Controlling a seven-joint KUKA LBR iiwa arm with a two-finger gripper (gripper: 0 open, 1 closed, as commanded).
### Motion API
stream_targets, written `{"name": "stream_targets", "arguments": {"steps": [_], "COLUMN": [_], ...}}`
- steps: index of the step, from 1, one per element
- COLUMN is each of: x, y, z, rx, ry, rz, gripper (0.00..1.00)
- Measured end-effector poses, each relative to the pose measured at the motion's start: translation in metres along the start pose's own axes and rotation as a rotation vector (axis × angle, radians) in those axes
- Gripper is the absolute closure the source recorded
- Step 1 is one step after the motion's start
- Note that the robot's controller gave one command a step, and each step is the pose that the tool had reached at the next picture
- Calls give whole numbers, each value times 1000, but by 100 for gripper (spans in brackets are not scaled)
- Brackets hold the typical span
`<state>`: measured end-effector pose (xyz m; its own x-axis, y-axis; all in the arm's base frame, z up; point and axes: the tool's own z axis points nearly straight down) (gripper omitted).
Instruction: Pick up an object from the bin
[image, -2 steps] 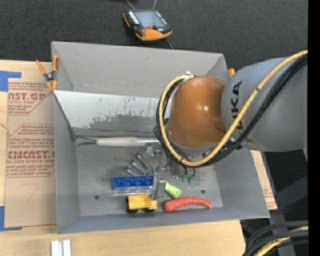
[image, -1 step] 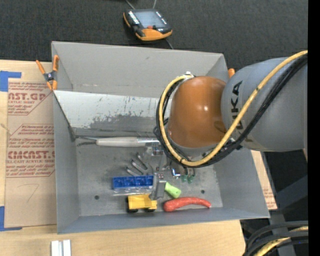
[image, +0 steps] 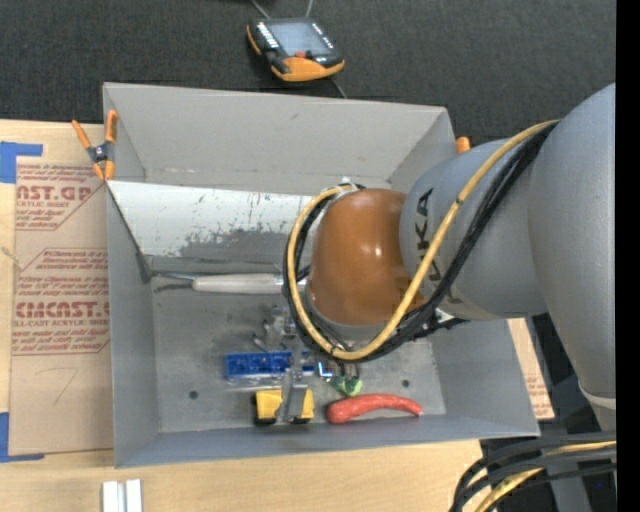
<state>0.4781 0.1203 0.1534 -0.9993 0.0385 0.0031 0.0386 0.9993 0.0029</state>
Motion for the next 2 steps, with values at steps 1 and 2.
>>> {"name": "stream_targets", "arguments": {"steps": [1, 2], "x": [-13, -7], "y": [-14, -12], "z": [14, 83], "rx": [1, -1], "ry": [-10, -6], "rz": [-50, -206], "gripper": [0, 100]}}
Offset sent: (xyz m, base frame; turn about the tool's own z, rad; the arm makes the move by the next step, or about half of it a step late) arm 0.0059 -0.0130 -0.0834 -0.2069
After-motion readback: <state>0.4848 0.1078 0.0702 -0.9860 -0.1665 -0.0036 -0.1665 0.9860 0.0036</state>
